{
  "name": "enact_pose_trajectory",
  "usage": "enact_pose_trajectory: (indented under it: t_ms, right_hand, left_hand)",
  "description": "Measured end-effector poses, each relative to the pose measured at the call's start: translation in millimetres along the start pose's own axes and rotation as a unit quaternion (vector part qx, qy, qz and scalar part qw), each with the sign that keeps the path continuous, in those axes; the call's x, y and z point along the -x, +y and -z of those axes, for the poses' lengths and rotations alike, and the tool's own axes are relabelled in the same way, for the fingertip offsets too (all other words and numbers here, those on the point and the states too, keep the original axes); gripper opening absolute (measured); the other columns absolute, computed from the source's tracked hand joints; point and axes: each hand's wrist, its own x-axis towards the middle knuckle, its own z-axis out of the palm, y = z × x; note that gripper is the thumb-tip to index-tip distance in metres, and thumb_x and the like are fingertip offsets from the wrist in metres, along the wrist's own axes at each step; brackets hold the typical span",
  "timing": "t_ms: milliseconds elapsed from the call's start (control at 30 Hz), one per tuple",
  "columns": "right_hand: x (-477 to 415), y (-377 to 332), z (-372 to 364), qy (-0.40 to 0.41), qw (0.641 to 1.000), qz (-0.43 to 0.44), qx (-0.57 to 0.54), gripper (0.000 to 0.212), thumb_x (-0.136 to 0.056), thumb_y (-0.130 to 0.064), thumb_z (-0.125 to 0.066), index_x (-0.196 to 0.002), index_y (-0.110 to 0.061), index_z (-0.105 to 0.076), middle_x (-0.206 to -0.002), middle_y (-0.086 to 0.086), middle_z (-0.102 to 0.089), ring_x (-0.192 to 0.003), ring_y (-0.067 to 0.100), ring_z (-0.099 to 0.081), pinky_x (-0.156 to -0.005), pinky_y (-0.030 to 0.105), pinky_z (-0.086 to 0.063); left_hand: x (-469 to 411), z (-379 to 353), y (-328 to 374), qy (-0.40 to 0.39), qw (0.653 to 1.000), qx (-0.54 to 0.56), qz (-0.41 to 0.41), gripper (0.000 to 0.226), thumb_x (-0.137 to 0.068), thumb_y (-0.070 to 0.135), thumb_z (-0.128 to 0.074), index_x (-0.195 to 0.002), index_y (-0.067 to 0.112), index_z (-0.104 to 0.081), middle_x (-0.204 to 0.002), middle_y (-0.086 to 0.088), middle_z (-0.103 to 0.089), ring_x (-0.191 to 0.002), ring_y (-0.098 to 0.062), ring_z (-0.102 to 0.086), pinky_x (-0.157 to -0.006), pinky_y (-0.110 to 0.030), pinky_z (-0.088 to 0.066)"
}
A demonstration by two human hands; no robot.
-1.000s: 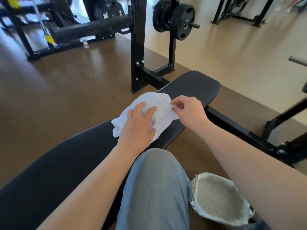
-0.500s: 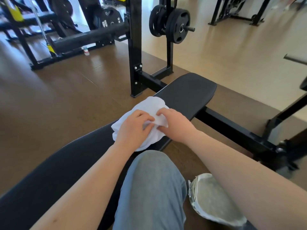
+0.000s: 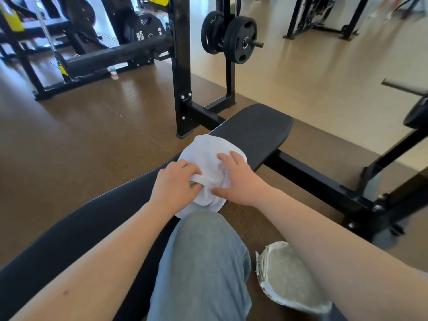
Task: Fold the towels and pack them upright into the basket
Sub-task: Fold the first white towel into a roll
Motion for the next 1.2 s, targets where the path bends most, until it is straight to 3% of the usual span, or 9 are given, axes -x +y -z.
enact_pose_trajectory:
  t_ms: [100, 233, 367, 500, 633, 700, 800, 1000, 1200]
  right_hand:
    - [-6.1, -8.3, -6.7, 0.018, 0.999, -0.017, 0.042, 0.099, -0.081, -0.061, -0.076, -0.158, -0.036, -0.02, -0.17, 0.0, -0.003, -0.155, 0.029, -0.012, -0.119, 0.049, -0.033]
    - [-10.6, -13.8, -3.0, 0.11, 0.994, -0.009, 0.012, 0.055, -0.099, -0.048, -0.06, -0.149, -0.031, -0.045, -0.161, 0.002, -0.031, -0.148, 0.029, -0.029, -0.115, 0.043, -0.037]
    - [-9.6, -11.9, 9.0, 0.167, 0.984, -0.038, 0.041, 0.036, -0.102, -0.029, -0.057, -0.137, -0.022, -0.056, -0.138, 0.003, -0.053, -0.117, 0.023, -0.057, -0.091, 0.028, -0.05]
    - [-18.4, -7.1, 31.0, 0.059, 0.986, -0.147, 0.049, 0.022, -0.097, -0.015, -0.065, -0.116, -0.021, -0.054, -0.109, 0.003, -0.061, -0.079, 0.017, -0.06, -0.056, 0.023, -0.049]
    - [-25.5, -10.2, 54.1, 0.078, 0.97, -0.155, -0.171, 0.034, -0.099, -0.005, -0.061, -0.124, -0.027, -0.062, -0.114, 0.0, -0.064, -0.099, 0.025, -0.064, -0.077, 0.038, -0.064]
    - [-26.0, -13.4, 58.0, 0.123, 0.947, -0.128, -0.267, 0.039, -0.103, -0.004, -0.049, -0.124, -0.033, -0.063, -0.114, -0.003, -0.064, -0.104, 0.025, -0.064, -0.076, 0.038, -0.065]
    - [-29.8, -12.6, 55.5, 0.17, 0.957, -0.038, -0.233, 0.046, -0.1, -0.004, -0.048, -0.123, -0.041, -0.066, -0.119, -0.01, -0.067, -0.114, 0.019, -0.061, -0.088, 0.041, -0.062]
    - [-26.9, -26.0, 68.7, 0.224, 0.939, 0.05, -0.256, 0.037, -0.101, -0.01, -0.053, -0.127, -0.031, -0.069, -0.112, -0.02, -0.067, -0.106, 0.0, -0.061, -0.088, 0.022, -0.054]
    - [-21.9, -31.8, 75.9, 0.21, 0.933, 0.105, -0.274, 0.05, -0.09, -0.013, -0.076, -0.135, -0.027, -0.061, -0.126, -0.012, -0.066, -0.117, 0.006, -0.063, -0.1, 0.028, -0.055]
  left_hand:
    - [-4.8, 9.9, 11.6, 0.006, 0.996, 0.089, 0.015, 0.007, -0.092, 0.032, -0.065, -0.097, 0.027, -0.066, -0.096, 0.013, -0.062, -0.088, -0.011, -0.057, -0.077, -0.029, -0.048]
    - [-13.7, 25.3, 27.1, 0.001, 0.99, 0.116, 0.075, 0.013, -0.101, 0.024, -0.059, -0.095, 0.017, -0.068, -0.097, 0.002, -0.07, -0.087, -0.012, -0.063, -0.076, -0.028, -0.046]
    - [-15.5, 39.2, 28.6, 0.033, 0.997, 0.072, 0.027, 0.013, -0.108, 0.03, -0.046, -0.111, 0.021, -0.055, -0.08, 0.006, -0.061, -0.066, -0.01, -0.056, -0.056, -0.021, -0.036]
    - [-27.7, 48.1, 34.0, -0.067, 0.997, -0.028, -0.002, 0.026, -0.104, 0.043, -0.052, -0.122, 0.024, -0.048, -0.086, 0.009, -0.057, -0.065, -0.007, -0.054, -0.055, -0.018, -0.035]
    - [-27.3, 37.4, 22.8, -0.144, 0.984, -0.097, 0.044, 0.041, -0.101, 0.041, -0.056, -0.139, 0.035, -0.041, -0.115, 0.001, -0.05, -0.079, -0.011, -0.052, -0.063, -0.023, -0.039]
    - [-27.1, 37.5, 19.8, -0.088, 0.99, -0.047, 0.102, 0.028, -0.104, 0.029, -0.051, -0.132, 0.027, -0.049, -0.107, -0.002, -0.052, -0.072, -0.012, -0.05, -0.058, -0.022, -0.035]
    - [-29.7, 48.5, 21.9, 0.009, 0.983, 0.088, 0.162, 0.014, -0.104, 0.013, -0.046, -0.112, 0.02, -0.055, -0.09, 0.0, -0.058, -0.072, -0.012, -0.053, -0.056, -0.025, -0.036]
    - [-46.6, 81.7, 41.0, 0.204, 0.936, 0.262, 0.117, 0.028, -0.093, -0.004, -0.043, -0.096, 0.017, -0.062, -0.089, 0.01, -0.061, -0.086, -0.012, -0.059, -0.072, -0.035, -0.052]
    - [-53.1, 86.1, 63.0, 0.084, 0.96, 0.266, 0.033, 0.04, -0.09, -0.002, -0.059, -0.117, 0.026, -0.067, -0.105, 0.008, -0.065, -0.092, -0.002, -0.059, -0.071, -0.01, -0.043]
